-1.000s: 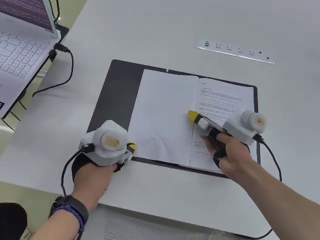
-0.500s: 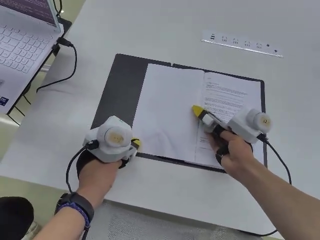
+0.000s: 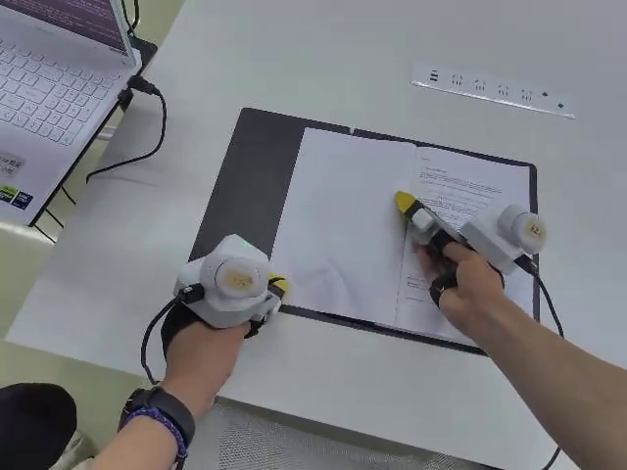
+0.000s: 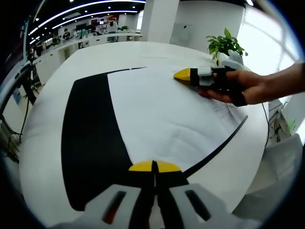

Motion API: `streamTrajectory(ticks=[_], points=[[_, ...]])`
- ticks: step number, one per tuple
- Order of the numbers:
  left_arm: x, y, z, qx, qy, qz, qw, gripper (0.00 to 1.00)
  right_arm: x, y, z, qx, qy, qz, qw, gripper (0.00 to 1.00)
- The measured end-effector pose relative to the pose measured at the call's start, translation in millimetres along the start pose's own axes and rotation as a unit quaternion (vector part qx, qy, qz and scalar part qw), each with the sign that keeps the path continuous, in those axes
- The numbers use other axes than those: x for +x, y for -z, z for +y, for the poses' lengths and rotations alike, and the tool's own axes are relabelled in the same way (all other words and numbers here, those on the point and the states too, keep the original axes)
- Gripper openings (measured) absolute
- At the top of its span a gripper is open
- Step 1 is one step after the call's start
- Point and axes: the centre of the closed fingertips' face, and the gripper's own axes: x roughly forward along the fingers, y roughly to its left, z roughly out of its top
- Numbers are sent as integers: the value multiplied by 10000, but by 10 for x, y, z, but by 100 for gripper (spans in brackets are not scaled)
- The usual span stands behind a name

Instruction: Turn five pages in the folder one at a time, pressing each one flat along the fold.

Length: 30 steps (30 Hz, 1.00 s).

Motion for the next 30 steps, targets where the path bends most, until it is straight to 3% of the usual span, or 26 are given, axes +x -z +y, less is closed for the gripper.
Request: streamTrajectory(ticks=[13,16,30], points=[[-3,5,8,-70,67,-40,9999,0,197,-248,-95,430,150,-457,9979,0],[-4,8,23,-227,126,-86,9996,0,224,-300,-115,602,189,-593,9962,0],[8,9,5,-28,187,-71,9998,0,359,-478,-153,815,294,-831,9928,0]])
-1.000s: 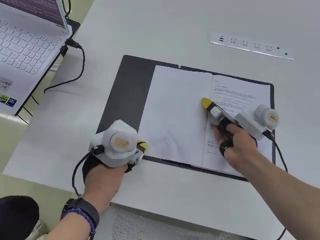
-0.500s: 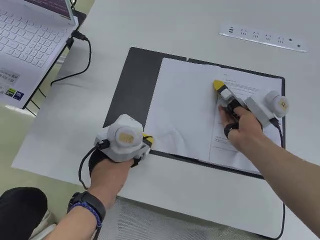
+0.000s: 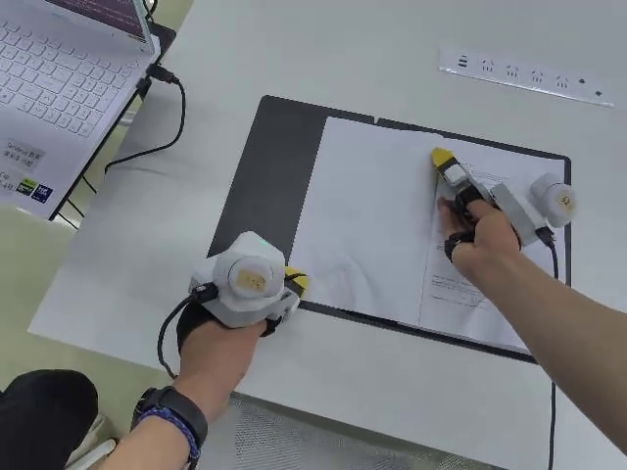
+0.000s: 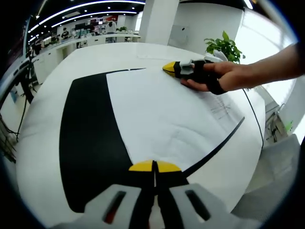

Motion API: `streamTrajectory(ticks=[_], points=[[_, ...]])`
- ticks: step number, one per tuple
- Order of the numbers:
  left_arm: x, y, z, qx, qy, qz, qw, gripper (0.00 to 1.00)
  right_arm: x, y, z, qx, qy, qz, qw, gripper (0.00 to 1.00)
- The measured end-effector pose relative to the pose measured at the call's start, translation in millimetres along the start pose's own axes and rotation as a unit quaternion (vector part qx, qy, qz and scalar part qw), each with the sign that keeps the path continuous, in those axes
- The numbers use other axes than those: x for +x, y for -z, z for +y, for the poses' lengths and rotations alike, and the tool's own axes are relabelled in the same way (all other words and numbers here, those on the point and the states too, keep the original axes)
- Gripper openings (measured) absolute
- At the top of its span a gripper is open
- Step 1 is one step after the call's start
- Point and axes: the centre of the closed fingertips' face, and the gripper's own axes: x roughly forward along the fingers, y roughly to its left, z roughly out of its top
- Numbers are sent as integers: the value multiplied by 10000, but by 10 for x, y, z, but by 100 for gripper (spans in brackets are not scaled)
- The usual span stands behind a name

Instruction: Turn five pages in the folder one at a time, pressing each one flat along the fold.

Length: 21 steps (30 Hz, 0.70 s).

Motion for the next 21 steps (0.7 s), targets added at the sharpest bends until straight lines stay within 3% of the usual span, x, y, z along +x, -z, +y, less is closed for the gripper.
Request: streamTrajectory(ticks=[5,7,12,17,19,21], points=[[5,-1,-2,6,17,-7,10000,0,90,-70,-22,84,28,-129,9999,0],[6,0,-1,5,20,-12,10000,0,184,-127,-121,175,26,-176,9997,0],[7,2,-4,61,-1,-31,10000,0,260,-189,-124,227,50,-244,9994,0],[1,1,-4,-20,-72,-57,10000,0,368,-227,-278,105,42,-208,9997,0],[-3,0,-9,-6,-106,-60,9999,0,353,-205,-257,132,-70,-131,9998,0],[-5,-1,-8,40,-125,-59,9999,0,305,-143,-197,-80,-172,10,9998,0]])
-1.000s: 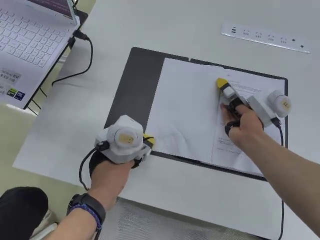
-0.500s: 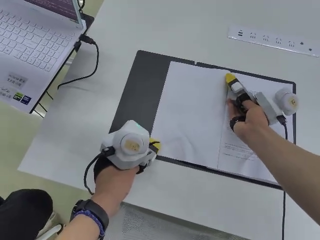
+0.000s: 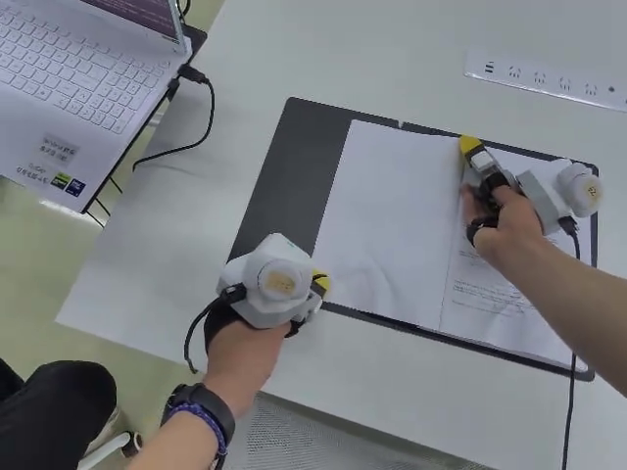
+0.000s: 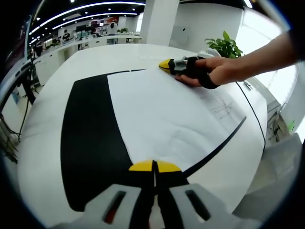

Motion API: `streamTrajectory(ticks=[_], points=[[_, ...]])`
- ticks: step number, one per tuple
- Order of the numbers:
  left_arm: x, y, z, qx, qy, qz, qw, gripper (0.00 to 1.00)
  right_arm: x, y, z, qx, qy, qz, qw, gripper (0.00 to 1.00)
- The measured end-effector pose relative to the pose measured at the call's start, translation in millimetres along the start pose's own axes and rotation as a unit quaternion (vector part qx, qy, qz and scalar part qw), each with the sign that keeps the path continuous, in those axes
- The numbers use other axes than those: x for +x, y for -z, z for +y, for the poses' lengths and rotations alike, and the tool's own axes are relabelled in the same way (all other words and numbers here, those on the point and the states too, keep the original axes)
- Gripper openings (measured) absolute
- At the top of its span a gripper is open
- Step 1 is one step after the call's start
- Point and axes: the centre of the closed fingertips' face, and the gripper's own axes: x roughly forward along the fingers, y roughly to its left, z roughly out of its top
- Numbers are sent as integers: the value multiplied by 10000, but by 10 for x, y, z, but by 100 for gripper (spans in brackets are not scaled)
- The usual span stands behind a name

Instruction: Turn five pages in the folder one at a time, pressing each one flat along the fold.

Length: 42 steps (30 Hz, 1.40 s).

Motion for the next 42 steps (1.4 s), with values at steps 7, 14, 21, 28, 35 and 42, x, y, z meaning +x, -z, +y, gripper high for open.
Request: streamTrajectory(ticks=[7,14,21,28,35,42], points=[[-7,-4,-1,4,-18,-10,10000,0,-87,70,-33,-96,-34,63,9999,0],[-10,-9,6,-29,-47,-96,9999,0,-331,235,160,-437,-145,300,9985,0],[-11,-11,11,-72,-24,-93,9999,0,-511,337,204,-515,-252,419,9975,0],[-11,-7,13,-66,-39,-79,9999,0,-681,454,291,-549,-280,487,9969,0],[-13,-2,9,-14,-59,-67,10000,0,-861,578,317,-521,-326,527,9967,0],[-6,-2,10,15,-63,-67,10000,0,-990,651,274,-414,-332,540,9971,0]])
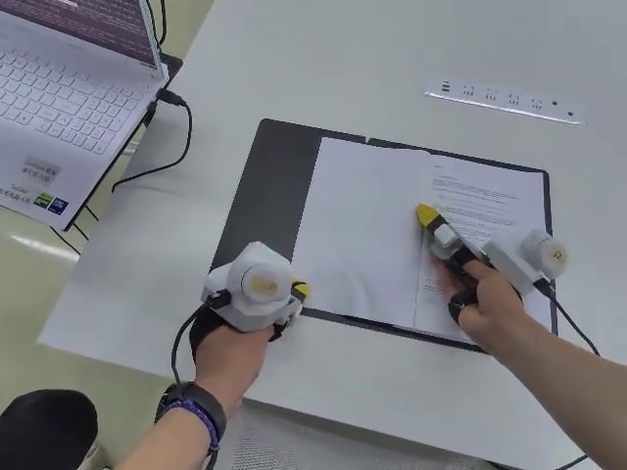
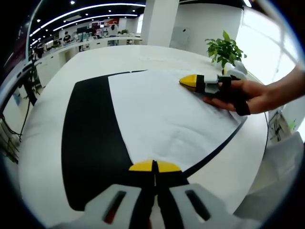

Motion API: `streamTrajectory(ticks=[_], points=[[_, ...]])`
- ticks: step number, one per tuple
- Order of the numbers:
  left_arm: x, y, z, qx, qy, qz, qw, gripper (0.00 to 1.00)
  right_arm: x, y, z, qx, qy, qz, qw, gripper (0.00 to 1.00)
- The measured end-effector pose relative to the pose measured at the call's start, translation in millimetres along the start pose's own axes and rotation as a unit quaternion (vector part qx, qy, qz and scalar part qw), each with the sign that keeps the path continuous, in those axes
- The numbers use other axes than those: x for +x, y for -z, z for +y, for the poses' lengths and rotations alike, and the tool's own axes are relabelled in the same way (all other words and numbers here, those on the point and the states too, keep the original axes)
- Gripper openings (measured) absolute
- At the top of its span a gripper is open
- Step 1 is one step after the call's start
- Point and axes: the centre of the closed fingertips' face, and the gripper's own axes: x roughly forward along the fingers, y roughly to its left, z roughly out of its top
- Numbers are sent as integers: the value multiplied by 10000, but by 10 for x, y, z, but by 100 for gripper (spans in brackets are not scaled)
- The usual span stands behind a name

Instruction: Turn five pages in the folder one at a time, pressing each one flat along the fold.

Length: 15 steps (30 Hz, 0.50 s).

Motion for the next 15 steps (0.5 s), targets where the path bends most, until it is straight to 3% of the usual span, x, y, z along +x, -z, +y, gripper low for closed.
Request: streamTrajectory(ticks=[15], points=[[0,2,-5,108,25,30,9999,0,-224,185,-71,30,-18,92,10000,0]])
